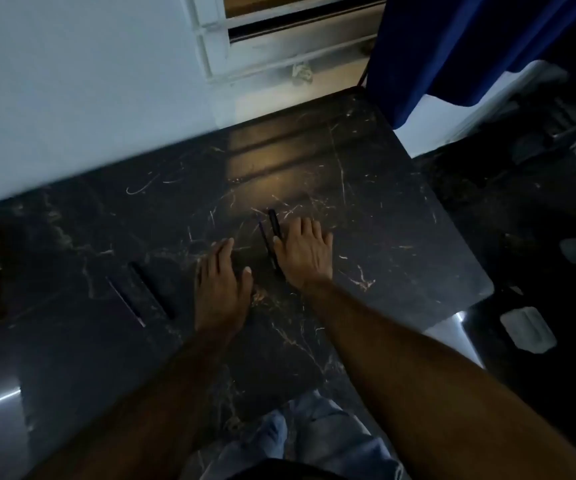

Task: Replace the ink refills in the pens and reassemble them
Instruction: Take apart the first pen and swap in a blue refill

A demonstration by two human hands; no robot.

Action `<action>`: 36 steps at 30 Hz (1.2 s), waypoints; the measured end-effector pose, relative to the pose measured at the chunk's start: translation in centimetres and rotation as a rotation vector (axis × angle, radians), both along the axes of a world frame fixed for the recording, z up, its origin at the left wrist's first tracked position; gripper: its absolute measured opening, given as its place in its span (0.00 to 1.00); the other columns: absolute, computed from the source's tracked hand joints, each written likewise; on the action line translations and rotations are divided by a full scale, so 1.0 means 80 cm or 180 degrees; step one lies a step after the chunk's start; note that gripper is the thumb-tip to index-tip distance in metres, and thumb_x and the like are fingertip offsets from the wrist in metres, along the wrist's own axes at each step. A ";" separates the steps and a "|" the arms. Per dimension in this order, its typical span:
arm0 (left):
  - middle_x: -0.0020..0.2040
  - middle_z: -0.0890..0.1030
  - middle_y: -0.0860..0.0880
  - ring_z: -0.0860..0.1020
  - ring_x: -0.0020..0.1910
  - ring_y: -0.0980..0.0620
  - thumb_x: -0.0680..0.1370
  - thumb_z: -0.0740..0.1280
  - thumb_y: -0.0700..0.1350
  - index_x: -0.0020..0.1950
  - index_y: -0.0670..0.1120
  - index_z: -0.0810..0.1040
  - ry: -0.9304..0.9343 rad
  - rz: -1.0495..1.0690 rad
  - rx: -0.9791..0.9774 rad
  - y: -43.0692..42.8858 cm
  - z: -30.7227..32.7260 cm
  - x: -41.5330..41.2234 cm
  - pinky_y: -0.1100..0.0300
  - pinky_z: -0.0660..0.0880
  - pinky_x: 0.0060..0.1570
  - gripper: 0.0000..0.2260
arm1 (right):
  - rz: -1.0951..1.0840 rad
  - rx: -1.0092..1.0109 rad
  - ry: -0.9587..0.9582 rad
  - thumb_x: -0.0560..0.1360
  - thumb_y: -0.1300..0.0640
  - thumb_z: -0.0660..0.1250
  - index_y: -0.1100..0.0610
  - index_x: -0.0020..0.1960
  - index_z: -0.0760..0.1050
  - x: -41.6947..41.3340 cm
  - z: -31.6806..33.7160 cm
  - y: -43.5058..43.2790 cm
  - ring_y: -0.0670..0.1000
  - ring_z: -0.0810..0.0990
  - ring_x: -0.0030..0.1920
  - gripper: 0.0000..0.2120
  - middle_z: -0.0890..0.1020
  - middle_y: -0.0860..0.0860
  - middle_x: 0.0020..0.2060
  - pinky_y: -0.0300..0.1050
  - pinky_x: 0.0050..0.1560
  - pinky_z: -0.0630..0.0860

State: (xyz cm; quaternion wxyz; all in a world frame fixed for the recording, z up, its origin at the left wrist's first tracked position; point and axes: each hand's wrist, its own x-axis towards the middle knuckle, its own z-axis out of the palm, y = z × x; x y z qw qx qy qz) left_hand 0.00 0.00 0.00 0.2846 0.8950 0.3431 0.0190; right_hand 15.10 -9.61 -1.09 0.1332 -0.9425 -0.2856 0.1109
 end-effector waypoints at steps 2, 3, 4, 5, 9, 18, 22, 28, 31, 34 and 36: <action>0.81 0.69 0.42 0.66 0.81 0.41 0.86 0.64 0.46 0.83 0.43 0.65 -0.0274 0.0157 -0.0063 -0.002 0.004 0.005 0.37 0.62 0.80 0.25 | -0.0059 -0.0187 0.0150 0.82 0.43 0.61 0.58 0.69 0.71 0.004 0.001 0.009 0.59 0.73 0.67 0.23 0.76 0.58 0.65 0.62 0.64 0.71; 0.80 0.71 0.42 0.68 0.79 0.41 0.86 0.65 0.45 0.82 0.43 0.67 -0.0352 0.0192 -0.0065 -0.003 0.003 0.008 0.37 0.64 0.79 0.24 | -0.0054 -0.0286 0.0199 0.82 0.43 0.61 0.58 0.71 0.70 0.006 -0.001 0.012 0.60 0.72 0.69 0.24 0.76 0.58 0.67 0.62 0.65 0.71; 0.78 0.73 0.42 0.70 0.78 0.41 0.86 0.65 0.44 0.81 0.43 0.69 -0.0371 0.0212 -0.0049 -0.005 0.006 0.010 0.36 0.65 0.77 0.23 | -0.0032 -0.0362 0.0268 0.82 0.44 0.62 0.59 0.73 0.69 0.008 -0.002 0.014 0.60 0.71 0.71 0.25 0.75 0.59 0.69 0.62 0.67 0.70; 0.77 0.74 0.41 0.71 0.77 0.40 0.86 0.65 0.44 0.80 0.43 0.70 -0.0416 0.0238 -0.0068 -0.003 0.005 0.012 0.36 0.66 0.76 0.22 | -0.0025 -0.0405 0.0329 0.83 0.44 0.62 0.59 0.73 0.69 0.009 -0.003 0.015 0.60 0.70 0.72 0.25 0.74 0.59 0.70 0.62 0.67 0.70; 0.70 0.79 0.43 0.76 0.70 0.40 0.84 0.67 0.40 0.75 0.42 0.75 -0.0642 0.0321 -0.0083 0.008 0.010 0.026 0.38 0.70 0.71 0.18 | -0.0115 -0.0292 0.0354 0.83 0.50 0.62 0.59 0.72 0.72 0.016 -0.005 0.014 0.59 0.71 0.71 0.21 0.75 0.59 0.69 0.60 0.67 0.71; 0.53 0.88 0.48 0.87 0.54 0.50 0.85 0.71 0.42 0.70 0.48 0.79 -0.1363 0.1188 -0.2474 0.025 0.057 0.082 0.51 0.84 0.57 0.14 | 0.0144 0.1520 0.1015 0.83 0.60 0.66 0.58 0.58 0.75 0.028 0.065 -0.014 0.52 0.81 0.41 0.05 0.82 0.53 0.46 0.48 0.39 0.77; 0.43 0.89 0.46 0.89 0.40 0.48 0.83 0.74 0.44 0.54 0.44 0.85 -0.1771 0.0975 -0.2731 0.022 0.085 0.092 0.44 0.87 0.45 0.04 | 0.0772 0.1739 0.0753 0.82 0.66 0.65 0.61 0.61 0.75 0.027 0.119 -0.028 0.54 0.79 0.48 0.08 0.81 0.56 0.51 0.48 0.43 0.74; 0.46 0.89 0.43 0.89 0.41 0.47 0.82 0.75 0.43 0.54 0.45 0.87 -0.2104 0.0754 -0.3073 0.015 0.120 0.082 0.56 0.85 0.36 0.03 | 0.1145 0.1548 0.0240 0.85 0.58 0.62 0.60 0.64 0.78 0.019 0.168 -0.043 0.55 0.78 0.53 0.11 0.82 0.56 0.54 0.54 0.49 0.76; 0.46 0.89 0.43 0.89 0.43 0.47 0.82 0.74 0.40 0.55 0.44 0.87 -0.2208 0.0470 -0.3020 0.009 0.138 0.071 0.57 0.85 0.37 0.03 | 0.1133 0.1437 -0.0114 0.86 0.50 0.59 0.54 0.67 0.77 0.008 0.182 -0.056 0.52 0.79 0.51 0.14 0.83 0.51 0.53 0.52 0.44 0.78; 0.47 0.89 0.43 0.89 0.44 0.46 0.82 0.73 0.41 0.54 0.48 0.89 -0.2354 0.0292 -0.3079 -0.002 0.151 0.059 0.54 0.87 0.41 0.05 | 0.1068 0.1320 -0.0391 0.87 0.45 0.57 0.50 0.67 0.78 0.000 0.192 -0.067 0.50 0.80 0.39 0.16 0.83 0.48 0.43 0.51 0.34 0.78; 0.47 0.89 0.44 0.89 0.45 0.46 0.82 0.72 0.43 0.54 0.50 0.89 -0.2438 0.0283 -0.3148 -0.011 0.153 0.052 0.55 0.86 0.42 0.06 | 0.1051 0.1292 -0.0484 0.86 0.43 0.57 0.48 0.66 0.79 -0.003 0.197 -0.070 0.49 0.79 0.33 0.17 0.82 0.47 0.38 0.50 0.31 0.77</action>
